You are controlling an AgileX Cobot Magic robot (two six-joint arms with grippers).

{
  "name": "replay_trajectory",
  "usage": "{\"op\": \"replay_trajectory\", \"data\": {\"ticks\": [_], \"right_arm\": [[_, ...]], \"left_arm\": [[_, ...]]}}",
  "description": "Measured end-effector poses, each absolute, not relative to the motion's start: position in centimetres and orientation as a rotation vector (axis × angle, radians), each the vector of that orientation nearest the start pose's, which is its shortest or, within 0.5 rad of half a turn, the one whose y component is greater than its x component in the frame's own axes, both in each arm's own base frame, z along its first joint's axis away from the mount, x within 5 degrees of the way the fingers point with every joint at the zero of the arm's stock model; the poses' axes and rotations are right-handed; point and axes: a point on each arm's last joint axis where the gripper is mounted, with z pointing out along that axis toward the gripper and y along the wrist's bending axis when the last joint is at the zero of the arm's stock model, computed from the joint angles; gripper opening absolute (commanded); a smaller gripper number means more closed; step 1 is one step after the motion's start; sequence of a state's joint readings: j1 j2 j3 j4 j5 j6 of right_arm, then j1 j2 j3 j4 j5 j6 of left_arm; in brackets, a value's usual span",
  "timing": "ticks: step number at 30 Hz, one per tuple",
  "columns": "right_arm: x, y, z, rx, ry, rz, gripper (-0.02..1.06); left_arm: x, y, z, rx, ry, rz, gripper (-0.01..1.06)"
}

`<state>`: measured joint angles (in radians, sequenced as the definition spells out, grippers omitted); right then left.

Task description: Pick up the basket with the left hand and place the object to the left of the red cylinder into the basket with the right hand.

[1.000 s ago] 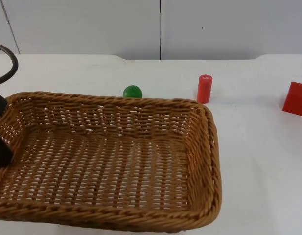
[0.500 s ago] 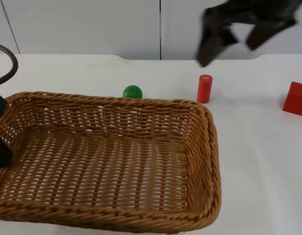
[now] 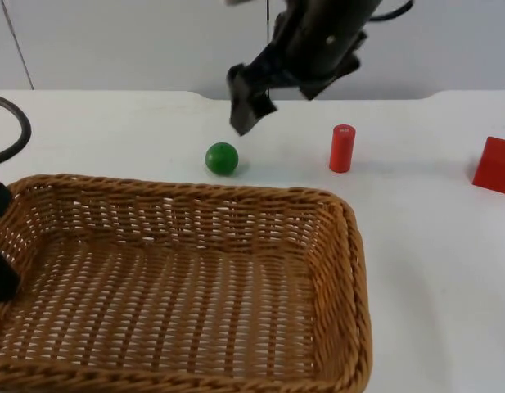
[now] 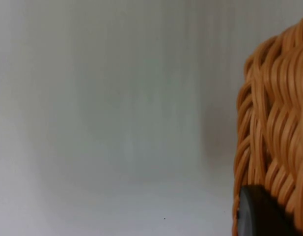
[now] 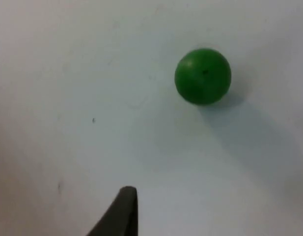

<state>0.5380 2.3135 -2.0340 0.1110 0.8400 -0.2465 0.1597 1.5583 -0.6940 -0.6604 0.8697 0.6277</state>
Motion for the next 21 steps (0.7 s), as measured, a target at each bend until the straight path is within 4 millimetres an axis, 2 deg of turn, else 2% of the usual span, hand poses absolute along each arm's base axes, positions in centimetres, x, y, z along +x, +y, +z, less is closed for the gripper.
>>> {"op": "replay_trajectory", "data": {"ticks": [2,4,8,9,13,21], "right_arm": [[45.0,27.8,18.0,-0.924,2.412,0.237,1.01],[45.3,28.1,17.4,-0.922,2.400,0.236,1.01],[46.3,29.0,14.7,-0.901,2.352,0.241,1.01],[46.3,29.0,14.7,-0.901,2.352,0.241,1.01],[47.0,29.8,12.3,-0.870,2.280,0.248,0.98],[47.1,31.1,9.5,-0.858,2.219,0.259,0.96]], "left_arm": [[23.7,-0.5,16.5,0.020,2.938,-0.710,0.00],[23.7,-0.5,16.5,0.019,2.937,-0.709,0.00],[23.7,-0.5,16.5,0.018,2.936,-0.706,0.00],[23.7,-0.5,16.5,0.018,2.936,-0.706,0.00],[23.8,-0.4,16.5,0.013,2.928,-0.692,0.00],[23.8,-0.4,16.5,0.012,2.925,-0.687,0.00]]}}
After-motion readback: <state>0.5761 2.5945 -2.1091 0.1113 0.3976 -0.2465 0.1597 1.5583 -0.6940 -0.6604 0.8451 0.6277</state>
